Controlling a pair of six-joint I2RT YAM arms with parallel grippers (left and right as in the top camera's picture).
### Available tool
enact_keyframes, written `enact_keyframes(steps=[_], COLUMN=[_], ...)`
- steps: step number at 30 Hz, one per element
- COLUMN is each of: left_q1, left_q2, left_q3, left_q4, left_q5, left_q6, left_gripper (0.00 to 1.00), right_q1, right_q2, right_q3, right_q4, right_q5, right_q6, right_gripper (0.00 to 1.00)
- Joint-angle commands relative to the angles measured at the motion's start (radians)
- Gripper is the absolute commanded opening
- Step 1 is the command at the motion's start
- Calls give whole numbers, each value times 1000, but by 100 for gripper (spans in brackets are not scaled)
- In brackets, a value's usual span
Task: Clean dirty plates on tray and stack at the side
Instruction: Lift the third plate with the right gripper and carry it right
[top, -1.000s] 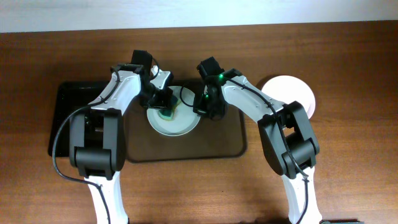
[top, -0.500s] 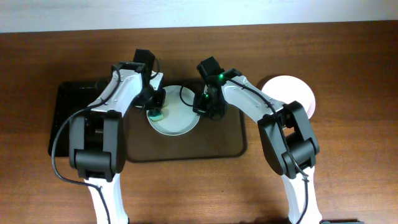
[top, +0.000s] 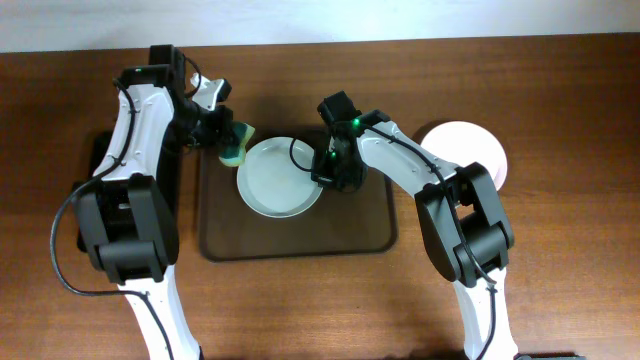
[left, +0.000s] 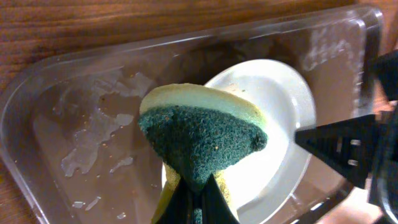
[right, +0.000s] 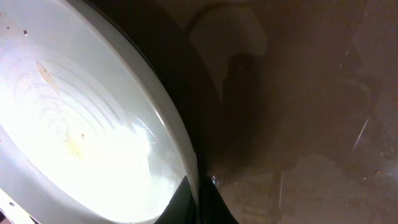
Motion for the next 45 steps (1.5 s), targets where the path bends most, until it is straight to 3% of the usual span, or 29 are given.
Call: enact_keyframes(steps=[1,5,13,22,28,32,45], left_q1=[-6,-12,-33,-37,-39,-41,-43], left_q2=[0,0,0,0,0,0,0], left_q3=[-8,-8,-8,-8,-8,-8,-8], left_q4=[-5,-10,3,9,14,17,21], left_q5=[-51,-51,-51,-51,-51,-52,-52], left_q6=[8,5,5,5,5,5,5], left_gripper=[0,0,1,0,1,0,1], right_q1=[-5,-5,3,354,493,513,513], right_q2=[16,-56,-327,-364,-364,-364,-364], right_q3=[-13,-13,-13,-13,-13,-13,-13], right_q4=[-29,-66,-273,-391,-421,-421,-420], right_q5=[17,66,618,1387,1725,1816,1806], right_q6=[-11,-76,-96,77,77,77,101], right_gripper=[4,4,4,4,4,4,4])
